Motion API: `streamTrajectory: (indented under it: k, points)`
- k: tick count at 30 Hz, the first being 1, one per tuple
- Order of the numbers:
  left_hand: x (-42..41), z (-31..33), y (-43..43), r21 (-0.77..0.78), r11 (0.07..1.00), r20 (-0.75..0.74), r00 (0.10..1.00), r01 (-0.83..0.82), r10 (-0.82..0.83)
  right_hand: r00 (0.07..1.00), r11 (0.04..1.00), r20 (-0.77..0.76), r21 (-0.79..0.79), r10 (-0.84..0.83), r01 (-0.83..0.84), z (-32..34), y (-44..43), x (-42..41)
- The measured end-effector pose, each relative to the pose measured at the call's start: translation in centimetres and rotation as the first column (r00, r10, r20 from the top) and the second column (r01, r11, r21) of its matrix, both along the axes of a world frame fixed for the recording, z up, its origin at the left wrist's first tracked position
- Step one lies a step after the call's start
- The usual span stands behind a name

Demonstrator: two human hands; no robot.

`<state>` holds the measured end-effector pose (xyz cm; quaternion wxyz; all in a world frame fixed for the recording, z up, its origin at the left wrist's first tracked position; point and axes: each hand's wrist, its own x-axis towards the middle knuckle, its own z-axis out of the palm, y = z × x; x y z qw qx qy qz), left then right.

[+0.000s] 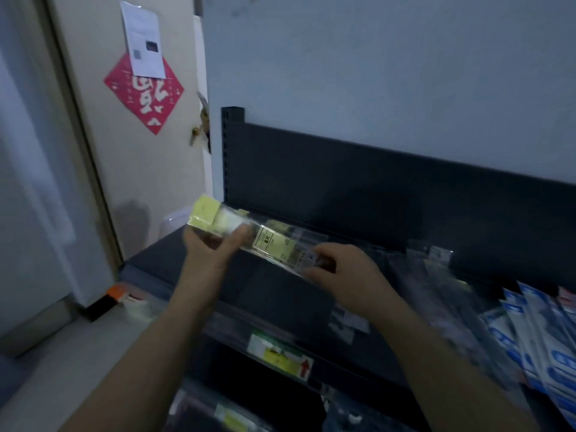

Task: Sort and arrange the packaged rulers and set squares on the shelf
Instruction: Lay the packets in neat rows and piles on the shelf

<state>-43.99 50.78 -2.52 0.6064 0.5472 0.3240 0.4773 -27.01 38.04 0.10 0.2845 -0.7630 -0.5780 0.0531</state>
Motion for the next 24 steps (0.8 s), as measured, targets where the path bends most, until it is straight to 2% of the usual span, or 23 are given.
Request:
streamTrajectory:
  k: [2, 4, 5, 6, 7, 9, 11, 15, 20, 24]
  points:
    - [-2.2, 0.0, 2.8, 0.16, 0.976, -0.193, 0.965, -0.147, 0.177, 0.986, 0.999, 0.166, -0.023, -0.028, 0.032, -0.1, 1.8, -1.2]
    - [-3.7, -0.5, 6.0, 0.43, 0.889, -0.395, 0.852, -0.16, 0.344, 0.965, 0.999, 0.263, -0.037, -0.021, 0.032, -0.8, 3.8, -2.3]
    - [-4.1, -0.8, 7.7, 0.549, 0.834, -0.504, 0.774, -0.056, 0.383, 0.958, 0.999, 0.287, -0.04, -0.02, 0.033, -1.3, 4.8, -2.7]
    - [-4.4, -1.1, 9.2, 0.6, 0.792, -0.611, 0.703, 0.11, 0.365, 0.956, 0.999, 0.291, -0.042, -0.019, 0.033, -1.8, 5.7, -3.1]
    - [-4.5, -1.5, 10.8, 0.57, 0.777, -0.708, 0.639, 0.266, 0.3, 0.962, 0.998, 0.274, -0.056, -0.016, 0.032, -2.4, 6.6, -3.4]
    - [-4.8, -1.8, 12.6, 0.441, 0.773, -0.832, 0.531, 0.456, 0.161, 0.979, 0.993, 0.202, -0.109, -0.018, 0.041, -3.4, 7.6, -4.1]
    - [-5.3, -2.1, 14.2, 0.392, 0.75, -0.861, 0.499, 0.532, 0.096, 0.986, 0.986, 0.138, -0.124, -0.096, 0.114, -3.9, 7.6, -4.2]
    - [-5.6, -2.2, 15.6, 0.407, 0.723, -0.806, 0.592, 0.558, -0.003, 0.942, 0.94, -0.04, -0.094, -0.333, 0.328, -5.1, 6.0, -4.3]
    - [-4.5, -3.6, 15.9, 0.444, 0.596, -0.787, 0.61, 0.669, -0.098, 0.859, 0.901, -0.302, 0.0, -0.414, 0.434, -6.1, 6.6, -6.4]
    - [-4.2, -3.5, 16.9, 0.413, 0.539, -0.836, 0.541, 0.734, -0.096, 0.89, 0.918, -0.24, -0.014, -0.388, 0.396, -6.4, 6.2, -6.7]
